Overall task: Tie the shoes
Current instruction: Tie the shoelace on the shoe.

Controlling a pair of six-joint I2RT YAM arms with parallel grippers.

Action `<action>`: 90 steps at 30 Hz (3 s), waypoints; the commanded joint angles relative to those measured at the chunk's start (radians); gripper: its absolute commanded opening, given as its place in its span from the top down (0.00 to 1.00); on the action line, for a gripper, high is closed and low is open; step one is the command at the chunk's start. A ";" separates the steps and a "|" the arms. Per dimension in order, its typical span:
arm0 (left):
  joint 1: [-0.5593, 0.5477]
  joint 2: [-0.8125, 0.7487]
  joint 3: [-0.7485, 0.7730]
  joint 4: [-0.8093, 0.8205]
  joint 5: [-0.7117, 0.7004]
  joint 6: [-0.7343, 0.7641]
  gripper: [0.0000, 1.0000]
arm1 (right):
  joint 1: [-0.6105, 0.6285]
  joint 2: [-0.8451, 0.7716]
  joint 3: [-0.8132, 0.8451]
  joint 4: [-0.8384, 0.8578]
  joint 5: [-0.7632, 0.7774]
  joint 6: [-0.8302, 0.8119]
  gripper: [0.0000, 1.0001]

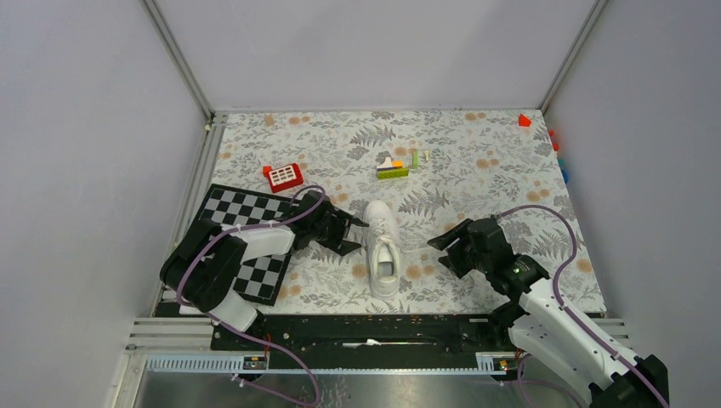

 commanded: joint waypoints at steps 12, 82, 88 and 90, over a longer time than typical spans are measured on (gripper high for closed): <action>0.016 0.068 -0.097 0.321 -0.044 -0.209 0.51 | 0.002 -0.006 0.034 -0.027 0.004 -0.021 0.34; 0.061 -0.380 0.342 -0.535 -0.099 0.592 1.00 | 0.015 0.642 -0.043 0.563 -0.218 0.517 0.34; 0.061 -0.375 0.348 -0.535 -0.096 0.605 1.00 | 0.020 0.746 -0.094 0.696 -0.245 0.626 0.40; 0.061 -0.375 0.351 -0.536 -0.097 0.607 1.00 | 0.024 0.787 -0.110 0.755 -0.262 0.661 0.40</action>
